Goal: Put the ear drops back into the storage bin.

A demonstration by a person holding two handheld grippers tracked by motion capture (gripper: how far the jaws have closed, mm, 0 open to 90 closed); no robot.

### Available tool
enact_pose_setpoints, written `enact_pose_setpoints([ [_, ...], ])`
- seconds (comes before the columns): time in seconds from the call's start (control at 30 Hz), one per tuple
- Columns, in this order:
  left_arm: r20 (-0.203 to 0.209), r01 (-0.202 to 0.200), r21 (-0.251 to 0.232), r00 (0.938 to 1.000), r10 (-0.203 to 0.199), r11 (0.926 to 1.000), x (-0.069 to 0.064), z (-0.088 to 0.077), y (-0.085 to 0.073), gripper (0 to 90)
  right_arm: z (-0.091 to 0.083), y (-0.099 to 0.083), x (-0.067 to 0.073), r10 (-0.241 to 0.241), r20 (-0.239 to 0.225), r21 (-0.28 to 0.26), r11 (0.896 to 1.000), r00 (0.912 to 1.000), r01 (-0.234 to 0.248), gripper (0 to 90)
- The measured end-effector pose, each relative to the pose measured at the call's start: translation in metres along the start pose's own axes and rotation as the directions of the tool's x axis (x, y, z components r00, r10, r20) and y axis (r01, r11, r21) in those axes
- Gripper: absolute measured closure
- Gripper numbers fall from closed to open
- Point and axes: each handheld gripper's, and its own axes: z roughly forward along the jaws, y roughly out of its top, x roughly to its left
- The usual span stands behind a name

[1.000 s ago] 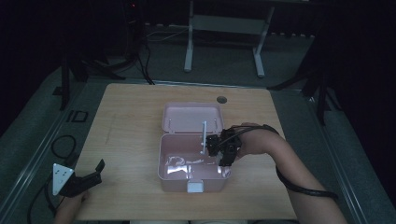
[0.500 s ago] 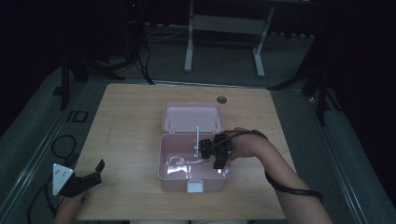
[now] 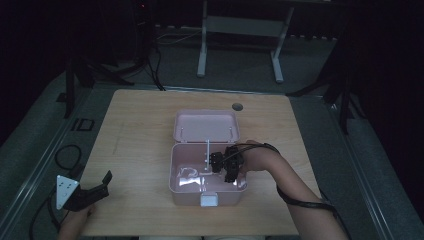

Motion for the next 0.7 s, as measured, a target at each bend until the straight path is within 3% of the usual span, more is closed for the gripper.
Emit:
enact_pose_setpoints([
  [0.3, 0.002, 0.0, -0.001, 1.0, 0.0, 1.0, 0.0, 0.0, 0.0, 0.4, 0.016, 0.006, -0.002, -0.027, -0.006, 0.022, 0.999, 0.9996, 0.027, 59.4],
  [0.43, 0.002, 0.0, -0.001, 1.0, 0.0, 1.0, 0.0, 0.0, 0.0, 0.4, 0.021, 0.007, -0.005, 0.002, -0.008, 0.036, 0.999, 1.0, -0.001, 59.4],
  [0.7, 0.002, -0.002, -0.001, 1.0, 0.002, 1.0, 0.0, 0.0, 0.0, 0.4, 0.03, 0.007, -0.004, -0.002, -0.02, 0.053, 0.999, 0.9998, 0.003, 59.4],
])
